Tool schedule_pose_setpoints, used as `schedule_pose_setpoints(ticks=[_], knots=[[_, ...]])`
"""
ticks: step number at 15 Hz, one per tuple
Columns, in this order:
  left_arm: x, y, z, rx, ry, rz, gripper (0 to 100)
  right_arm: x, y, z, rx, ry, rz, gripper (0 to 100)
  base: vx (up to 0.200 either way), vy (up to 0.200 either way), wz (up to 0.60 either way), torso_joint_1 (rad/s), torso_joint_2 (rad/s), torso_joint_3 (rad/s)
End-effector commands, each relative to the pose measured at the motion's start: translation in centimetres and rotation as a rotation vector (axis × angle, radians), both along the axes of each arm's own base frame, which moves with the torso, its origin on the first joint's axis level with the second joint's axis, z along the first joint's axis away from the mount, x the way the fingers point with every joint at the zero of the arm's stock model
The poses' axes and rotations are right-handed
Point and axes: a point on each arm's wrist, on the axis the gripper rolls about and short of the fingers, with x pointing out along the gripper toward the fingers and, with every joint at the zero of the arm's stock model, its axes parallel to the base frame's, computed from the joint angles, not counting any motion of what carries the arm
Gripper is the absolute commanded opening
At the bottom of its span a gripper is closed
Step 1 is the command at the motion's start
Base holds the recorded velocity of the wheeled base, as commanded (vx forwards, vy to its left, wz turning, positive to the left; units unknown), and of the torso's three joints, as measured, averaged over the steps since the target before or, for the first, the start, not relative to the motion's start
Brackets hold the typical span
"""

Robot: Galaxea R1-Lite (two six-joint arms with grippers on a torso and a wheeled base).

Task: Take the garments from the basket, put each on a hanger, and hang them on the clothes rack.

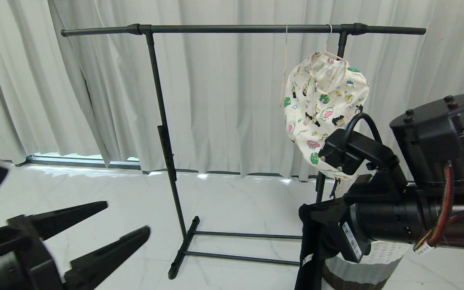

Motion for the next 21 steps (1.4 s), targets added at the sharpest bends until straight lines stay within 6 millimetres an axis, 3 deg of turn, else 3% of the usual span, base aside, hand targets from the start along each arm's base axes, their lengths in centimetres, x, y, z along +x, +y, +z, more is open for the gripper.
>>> schedule_pose_setpoints(ticks=[1,4,6,10,21], knots=[[3.4,-6.3,-1.7,0.097,0.108,-0.165,100,-0.1,-0.2,0.3,0.011,-0.007,0.001,0,0.0,0.0,0.0,0.0,0.0,0.0],[3.7,-9.5,-2.5,0.103,0.147,-0.246,100,-0.2,-0.2,1.0,0.04,-0.009,-0.006,0,0.0,0.0,0.0,0.0,0.0,0.0],[4.2,-13.4,-3.1,0.078,0.188,-0.303,100,-0.2,-0.2,1.0,0.045,-0.009,-0.006,0,0.0,0.0,0.0,0.0,0.0,0.0],[6.9,-17.8,-6.4,0.156,0.193,-0.165,100,-0.4,0.3,1.5,0.09,-0.037,0.014,0,0.0,0.0,0.0,0.0,0.0,0.0],[8.7,-18.8,-10.8,0.249,0.278,-0.112,100,-1.1,-0.2,2.4,0.12,-0.055,0.031,0,0.0,0.0,0.0,0.0,0.0,0.0]])
